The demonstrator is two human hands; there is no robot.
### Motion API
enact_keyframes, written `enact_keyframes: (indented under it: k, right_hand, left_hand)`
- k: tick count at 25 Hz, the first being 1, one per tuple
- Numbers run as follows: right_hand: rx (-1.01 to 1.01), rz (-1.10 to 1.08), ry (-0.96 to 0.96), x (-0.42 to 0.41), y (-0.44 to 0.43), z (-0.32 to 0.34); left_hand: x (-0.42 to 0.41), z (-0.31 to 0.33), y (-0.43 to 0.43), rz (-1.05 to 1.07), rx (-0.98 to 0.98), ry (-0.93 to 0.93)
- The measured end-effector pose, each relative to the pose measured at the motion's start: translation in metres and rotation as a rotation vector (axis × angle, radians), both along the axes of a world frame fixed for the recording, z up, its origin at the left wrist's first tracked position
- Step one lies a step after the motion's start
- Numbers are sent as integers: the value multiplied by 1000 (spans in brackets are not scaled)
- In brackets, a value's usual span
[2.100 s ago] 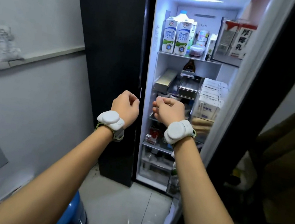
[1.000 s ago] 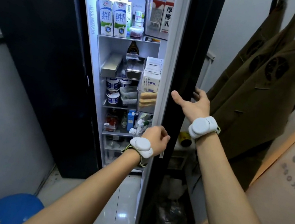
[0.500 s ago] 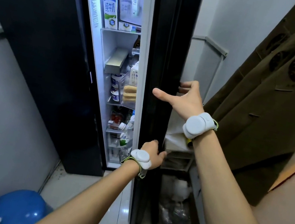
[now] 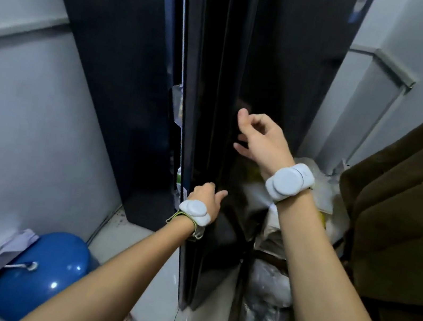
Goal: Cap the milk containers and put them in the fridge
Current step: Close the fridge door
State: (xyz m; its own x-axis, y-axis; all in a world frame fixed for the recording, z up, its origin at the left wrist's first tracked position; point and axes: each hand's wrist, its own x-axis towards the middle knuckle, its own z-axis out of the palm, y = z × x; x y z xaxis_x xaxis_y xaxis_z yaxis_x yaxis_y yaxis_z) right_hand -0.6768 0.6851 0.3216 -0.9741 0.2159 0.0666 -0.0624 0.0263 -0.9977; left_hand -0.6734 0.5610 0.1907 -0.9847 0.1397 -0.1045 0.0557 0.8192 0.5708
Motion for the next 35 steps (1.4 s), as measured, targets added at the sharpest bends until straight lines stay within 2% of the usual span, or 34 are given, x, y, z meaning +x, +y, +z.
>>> enact_keyframes:
  k: [10, 16, 22, 35]
  right_hand:
    - [71, 199, -107, -107, -29, -26]
    - [145, 148, -217, -176, -33, -48]
    - [168, 101, -287, -237, -35, -66]
    - [108, -37, -184, -334, -35, -94]
  left_hand:
    - [-97, -4, -64, 90, -16, 38]
    - [-182, -1, -89, 105, 13, 19]
    - [-265, -3, -106, 30, 36, 22]
    - [-375, -6, -102, -7, 162, -10]
